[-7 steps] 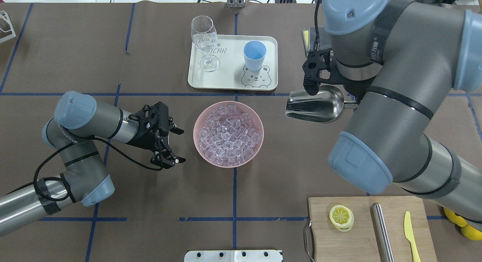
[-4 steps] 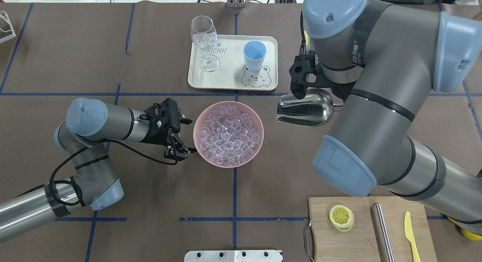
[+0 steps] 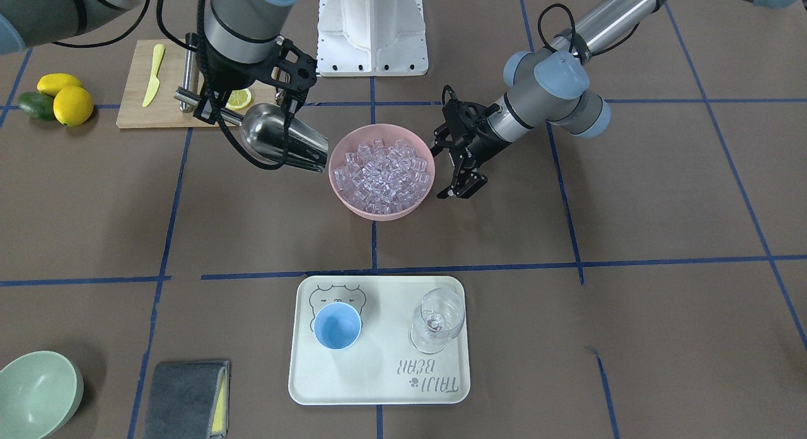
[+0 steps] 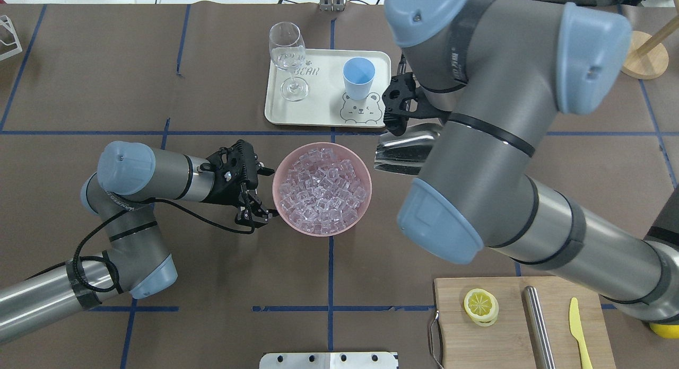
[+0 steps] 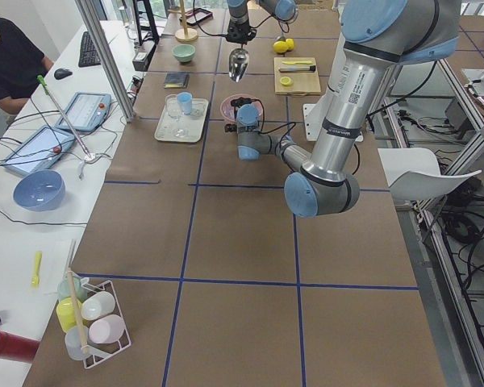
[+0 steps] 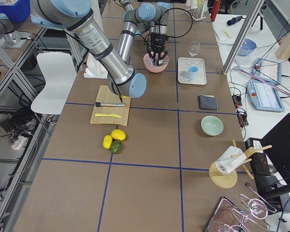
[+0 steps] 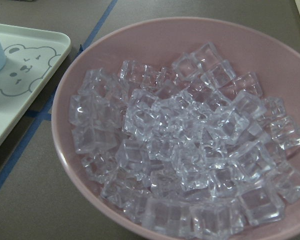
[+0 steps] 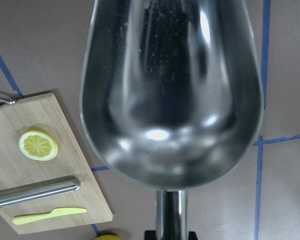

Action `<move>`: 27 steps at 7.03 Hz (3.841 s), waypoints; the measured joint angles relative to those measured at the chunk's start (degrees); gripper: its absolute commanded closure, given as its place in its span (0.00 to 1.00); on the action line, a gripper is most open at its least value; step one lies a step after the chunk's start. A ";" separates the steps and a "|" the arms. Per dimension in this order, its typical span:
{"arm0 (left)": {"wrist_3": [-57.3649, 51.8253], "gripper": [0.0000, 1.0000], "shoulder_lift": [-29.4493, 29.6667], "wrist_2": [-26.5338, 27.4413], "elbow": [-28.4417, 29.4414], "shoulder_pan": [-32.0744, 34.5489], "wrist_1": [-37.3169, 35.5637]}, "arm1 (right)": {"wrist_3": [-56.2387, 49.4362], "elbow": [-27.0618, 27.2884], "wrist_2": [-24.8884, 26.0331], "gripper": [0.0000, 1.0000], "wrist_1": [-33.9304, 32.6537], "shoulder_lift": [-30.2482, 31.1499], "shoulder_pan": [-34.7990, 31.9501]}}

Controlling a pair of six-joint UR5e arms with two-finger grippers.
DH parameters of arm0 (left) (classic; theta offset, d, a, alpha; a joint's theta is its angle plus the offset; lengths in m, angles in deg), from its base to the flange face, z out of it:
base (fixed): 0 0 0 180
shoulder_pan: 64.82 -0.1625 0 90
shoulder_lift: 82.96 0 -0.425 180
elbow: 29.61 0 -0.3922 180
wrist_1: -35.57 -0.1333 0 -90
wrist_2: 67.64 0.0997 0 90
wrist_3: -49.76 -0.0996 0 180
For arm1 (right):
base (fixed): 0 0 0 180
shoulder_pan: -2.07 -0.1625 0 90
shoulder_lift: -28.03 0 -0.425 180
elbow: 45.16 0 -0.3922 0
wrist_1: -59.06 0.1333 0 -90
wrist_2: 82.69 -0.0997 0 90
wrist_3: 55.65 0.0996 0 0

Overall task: Put ice in cup with scoop
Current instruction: 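Push the scoop down into the ice cubes with the right gripper, then drag the scoop through the ice with the right gripper to fill it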

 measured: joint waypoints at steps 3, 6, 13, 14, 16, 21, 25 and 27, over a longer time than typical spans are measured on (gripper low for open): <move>0.07 0.00 -0.05 0.01 0.41 -0.40 0.58 | -0.58 -13.37 3.87 1.00 -3.20 -8.76 3.93; 0.08 0.00 -0.16 0.01 0.55 -0.55 1.55 | -0.89 -18.31 5.92 1.00 -4.41 -11.18 6.37; 0.17 0.00 -0.09 0.01 0.90 -0.70 1.80 | -0.91 -22.26 8.61 1.00 -4.67 -11.58 8.24; 0.17 0.00 -0.10 0.01 0.90 -0.70 1.95 | -0.88 -22.54 8.65 1.00 -4.52 -11.61 8.61; 0.23 0.00 -0.19 0.01 1.44 -0.72 3.51 | -0.71 -23.11 8.63 1.00 -4.13 -11.74 9.27; 0.47 0.00 -0.03 0.01 1.76 -0.78 4.44 | -0.03 -24.82 8.65 1.00 -1.53 -11.88 9.87; 0.51 0.00 -0.03 0.01 1.76 -0.81 4.45 | -0.48 -25.54 10.46 1.00 -1.29 -12.30 9.66; 0.52 0.00 -0.01 0.01 1.76 -0.80 4.45 | -0.45 -26.88 11.51 1.00 -1.29 -12.63 9.62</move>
